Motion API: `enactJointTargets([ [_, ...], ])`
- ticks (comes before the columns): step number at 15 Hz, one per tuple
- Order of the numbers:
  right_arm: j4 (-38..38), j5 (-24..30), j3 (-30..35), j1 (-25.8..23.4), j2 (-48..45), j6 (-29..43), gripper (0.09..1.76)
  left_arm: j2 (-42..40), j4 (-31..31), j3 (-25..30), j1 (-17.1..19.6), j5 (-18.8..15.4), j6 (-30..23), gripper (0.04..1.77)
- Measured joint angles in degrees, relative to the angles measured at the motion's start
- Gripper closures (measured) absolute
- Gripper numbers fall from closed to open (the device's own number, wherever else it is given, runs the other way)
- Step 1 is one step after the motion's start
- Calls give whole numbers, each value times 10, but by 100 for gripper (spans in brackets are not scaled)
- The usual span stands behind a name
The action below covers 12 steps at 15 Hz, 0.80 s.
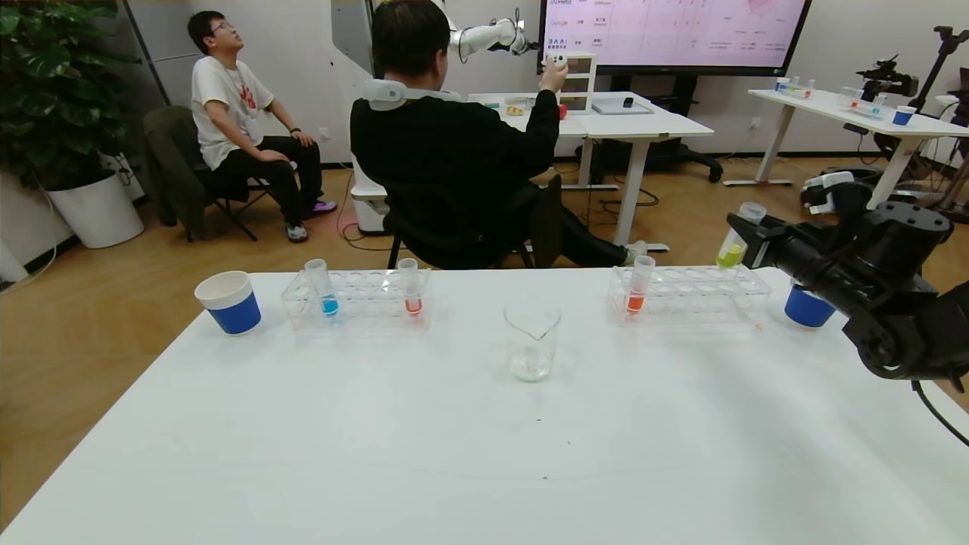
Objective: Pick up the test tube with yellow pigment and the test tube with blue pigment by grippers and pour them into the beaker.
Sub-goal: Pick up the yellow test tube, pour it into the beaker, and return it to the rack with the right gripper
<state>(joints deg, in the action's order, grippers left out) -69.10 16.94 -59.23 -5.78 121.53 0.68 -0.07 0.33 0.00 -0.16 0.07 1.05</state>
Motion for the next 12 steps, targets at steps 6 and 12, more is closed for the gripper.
enactJointTargets([
  [6, 197, 74, -73, 85, -88, 0, 136, 0, 0, 0, 0, 0, 0, 6],
  [12, 196, 105, -120, 206, -84, -87, 136, 0, 0, 0, 0, 0, 0, 6],
])
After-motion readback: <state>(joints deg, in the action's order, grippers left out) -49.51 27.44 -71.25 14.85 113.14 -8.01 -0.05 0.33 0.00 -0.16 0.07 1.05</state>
